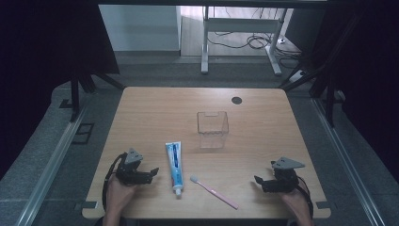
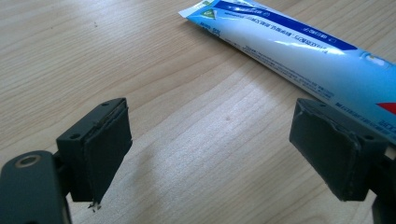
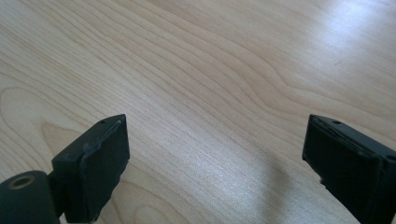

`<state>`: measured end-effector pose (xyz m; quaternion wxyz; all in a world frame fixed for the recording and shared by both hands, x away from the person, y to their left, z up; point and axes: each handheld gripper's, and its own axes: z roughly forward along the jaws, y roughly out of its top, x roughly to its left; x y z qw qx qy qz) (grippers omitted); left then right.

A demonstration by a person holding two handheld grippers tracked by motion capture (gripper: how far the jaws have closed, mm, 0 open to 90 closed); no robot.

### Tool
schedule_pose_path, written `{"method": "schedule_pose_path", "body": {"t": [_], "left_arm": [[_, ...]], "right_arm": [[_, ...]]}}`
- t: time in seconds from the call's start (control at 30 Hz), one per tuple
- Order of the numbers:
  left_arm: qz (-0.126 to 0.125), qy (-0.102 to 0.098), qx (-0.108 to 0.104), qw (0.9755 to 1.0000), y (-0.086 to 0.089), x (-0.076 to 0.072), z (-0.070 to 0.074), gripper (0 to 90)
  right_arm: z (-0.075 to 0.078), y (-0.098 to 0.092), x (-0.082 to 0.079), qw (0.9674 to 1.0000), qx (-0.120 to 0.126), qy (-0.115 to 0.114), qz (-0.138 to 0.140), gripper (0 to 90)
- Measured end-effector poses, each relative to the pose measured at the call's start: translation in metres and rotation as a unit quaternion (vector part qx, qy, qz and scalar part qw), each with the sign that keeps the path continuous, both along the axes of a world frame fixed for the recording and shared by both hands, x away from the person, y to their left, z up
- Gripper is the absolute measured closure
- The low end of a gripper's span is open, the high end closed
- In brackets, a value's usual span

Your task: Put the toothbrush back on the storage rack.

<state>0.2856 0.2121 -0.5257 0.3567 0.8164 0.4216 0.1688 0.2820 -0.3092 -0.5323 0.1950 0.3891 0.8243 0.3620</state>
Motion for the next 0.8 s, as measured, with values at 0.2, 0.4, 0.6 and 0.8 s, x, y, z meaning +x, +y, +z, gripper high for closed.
{"method": "schedule_pose_path", "body": {"t": [0.2, 0.4, 0.6, 0.8], "left_arm": [[-0.001, -0.017, -0.014, 0.9997, 0.0003, -0.0014, 0.0018, 12.9], [0.004, -0.01, -0.01, 0.9999, 0.0034, 0.0021, -0.0017, 13.1], [0.01, -0.01, -0.012, 0.9998, 0.0051, 0.0037, -0.0029, 13.2], [0.008, -0.008, -0.014, 0.9998, 0.0073, 0.0049, -0.0041, 13.4]], "right_arm": [[-0.0023, 0.0019, 0.002, 0.9999, 0.002, 0.009, 0.008, 5.4], [-0.0027, 0.0032, 0.0015, 0.9998, 0.009, 0.014, 0.013, 5.2], [-0.002, 0.0042, 0.001, 0.9996, 0.011, 0.013, 0.02, 5.2], [0.0009, 0.0012, -0.001, 0.9994, 0.02, 0.003, 0.026, 3.9]]}}
